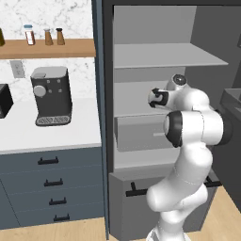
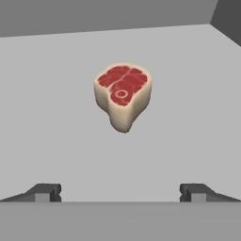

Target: Place one avocado and one steak in each tupperware on the nearby counter, to pack two identical lunches.

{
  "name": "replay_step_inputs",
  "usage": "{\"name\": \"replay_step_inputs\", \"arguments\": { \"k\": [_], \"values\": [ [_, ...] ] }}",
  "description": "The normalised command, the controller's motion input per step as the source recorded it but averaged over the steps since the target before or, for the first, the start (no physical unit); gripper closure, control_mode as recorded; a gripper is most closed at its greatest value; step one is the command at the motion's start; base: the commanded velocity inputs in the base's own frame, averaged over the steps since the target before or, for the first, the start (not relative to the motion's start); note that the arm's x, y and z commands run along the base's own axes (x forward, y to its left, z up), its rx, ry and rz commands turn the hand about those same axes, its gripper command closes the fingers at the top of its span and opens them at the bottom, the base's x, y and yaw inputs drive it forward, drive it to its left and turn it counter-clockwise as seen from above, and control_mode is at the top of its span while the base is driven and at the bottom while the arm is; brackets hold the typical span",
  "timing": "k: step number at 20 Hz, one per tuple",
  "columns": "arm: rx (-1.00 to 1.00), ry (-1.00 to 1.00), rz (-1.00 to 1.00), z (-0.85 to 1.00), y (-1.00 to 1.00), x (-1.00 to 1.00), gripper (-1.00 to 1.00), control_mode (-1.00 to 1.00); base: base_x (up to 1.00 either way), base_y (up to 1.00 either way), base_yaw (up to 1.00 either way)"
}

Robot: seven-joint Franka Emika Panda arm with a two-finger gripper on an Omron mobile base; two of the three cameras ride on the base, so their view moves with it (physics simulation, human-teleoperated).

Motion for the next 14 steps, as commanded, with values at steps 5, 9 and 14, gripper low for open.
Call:
{"name": "replay_step_inputs", "arguments": {
  "k": [5,9,14],
  "values": [
    [0.0,0.0,0.02,-0.07,-0.01,0.31,-1.0,-1.0,0.0,0.0,0.0],
    [0.01,0.0,0.03,-0.02,-0.11,0.27,-1.0,-1.0,0.0,0.0,0.0],
    [0.01,0.0,0.0,-0.08,-0.08,0.39,-1.0,-1.0,0.0,0.0,0.0]
  ]
}}
